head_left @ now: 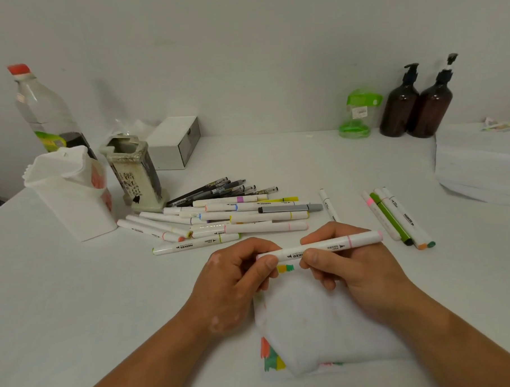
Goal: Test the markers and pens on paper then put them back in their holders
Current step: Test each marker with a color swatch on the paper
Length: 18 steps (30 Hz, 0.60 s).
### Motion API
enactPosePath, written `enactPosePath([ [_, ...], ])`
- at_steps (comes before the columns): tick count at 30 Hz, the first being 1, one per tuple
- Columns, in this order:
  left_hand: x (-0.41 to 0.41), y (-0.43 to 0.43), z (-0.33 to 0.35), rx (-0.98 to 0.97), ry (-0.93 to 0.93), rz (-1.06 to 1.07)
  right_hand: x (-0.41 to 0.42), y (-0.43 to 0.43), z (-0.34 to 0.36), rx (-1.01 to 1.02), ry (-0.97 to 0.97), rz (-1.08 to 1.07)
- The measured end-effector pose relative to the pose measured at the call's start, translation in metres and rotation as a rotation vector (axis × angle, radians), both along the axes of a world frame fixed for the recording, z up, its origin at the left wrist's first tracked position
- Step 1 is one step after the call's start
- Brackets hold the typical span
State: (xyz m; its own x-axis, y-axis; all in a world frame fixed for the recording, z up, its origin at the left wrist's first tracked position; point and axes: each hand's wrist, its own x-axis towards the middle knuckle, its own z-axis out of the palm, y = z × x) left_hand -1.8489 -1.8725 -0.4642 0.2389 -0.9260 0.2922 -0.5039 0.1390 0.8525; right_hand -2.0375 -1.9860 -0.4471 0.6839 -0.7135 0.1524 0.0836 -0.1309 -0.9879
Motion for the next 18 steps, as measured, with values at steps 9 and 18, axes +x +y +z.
enactPosePath([
  [9,0.034,0.034,0.014,-0.052,0.185,0.175,-0.003,0.005,0.015,-0.153,0.334,-0.022],
  [18,0.113,0.276,0.003,0.069,0.362,0.434,0.053,0.157,0.014,-0.555,0.422,0.292],
])
